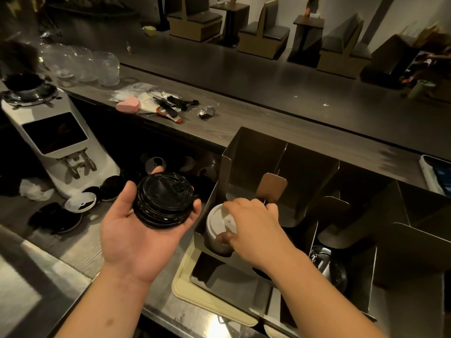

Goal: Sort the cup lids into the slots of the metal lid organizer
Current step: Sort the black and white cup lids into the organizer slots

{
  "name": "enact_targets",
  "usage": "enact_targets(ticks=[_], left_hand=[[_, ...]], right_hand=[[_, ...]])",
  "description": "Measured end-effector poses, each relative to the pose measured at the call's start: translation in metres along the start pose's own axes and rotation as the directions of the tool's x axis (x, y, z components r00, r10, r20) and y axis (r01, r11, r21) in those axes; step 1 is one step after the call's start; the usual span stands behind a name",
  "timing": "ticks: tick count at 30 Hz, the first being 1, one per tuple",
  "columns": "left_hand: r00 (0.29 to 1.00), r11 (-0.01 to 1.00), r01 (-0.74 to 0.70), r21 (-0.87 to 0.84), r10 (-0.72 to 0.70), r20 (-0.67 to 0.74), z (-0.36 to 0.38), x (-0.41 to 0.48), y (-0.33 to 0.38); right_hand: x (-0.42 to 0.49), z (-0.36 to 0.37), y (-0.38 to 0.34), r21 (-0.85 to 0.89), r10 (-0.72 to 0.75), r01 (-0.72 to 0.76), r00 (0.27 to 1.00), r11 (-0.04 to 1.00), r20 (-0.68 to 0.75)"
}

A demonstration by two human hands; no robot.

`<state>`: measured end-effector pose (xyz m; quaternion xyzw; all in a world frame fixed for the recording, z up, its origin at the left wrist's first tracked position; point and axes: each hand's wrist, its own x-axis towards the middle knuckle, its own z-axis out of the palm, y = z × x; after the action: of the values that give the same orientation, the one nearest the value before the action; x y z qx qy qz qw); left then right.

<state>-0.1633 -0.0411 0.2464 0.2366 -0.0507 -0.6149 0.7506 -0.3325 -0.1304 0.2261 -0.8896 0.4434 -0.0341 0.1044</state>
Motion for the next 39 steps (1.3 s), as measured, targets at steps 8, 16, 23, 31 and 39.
enact_targets(ticks=[8,16,23,31,39], left_hand=[[0.999,1.000,0.028,0.000,-0.028,0.031,-0.001,0.000,-0.005],[0.969,0.989,0.150,0.019,-0.151,0.197,0.005,-0.008,-0.018],[0.972,0.913,0.097,0.395,-0.172,0.159,0.030,-0.015,-0.052],[0.910,0.841,0.278,0.464,-0.385,0.153,0.049,-0.014,-0.090],[0.912,0.909,0.392,0.143,-0.404,0.070,0.050,-0.004,-0.090]], right_hand=[[0.004,-0.003,-0.007,-0.036,-0.009,0.009,1.000,0.999,-0.005],[-0.028,-0.015,-0.007,0.298,0.024,0.052,0.969,0.953,-0.247],[-0.077,-0.039,-0.010,0.807,0.243,-0.030,0.959,0.589,-0.142],[-0.123,-0.046,0.030,0.918,0.499,-0.088,0.857,0.387,-0.128],[-0.159,-0.072,0.101,0.160,0.390,-0.371,0.913,0.915,-0.115]])
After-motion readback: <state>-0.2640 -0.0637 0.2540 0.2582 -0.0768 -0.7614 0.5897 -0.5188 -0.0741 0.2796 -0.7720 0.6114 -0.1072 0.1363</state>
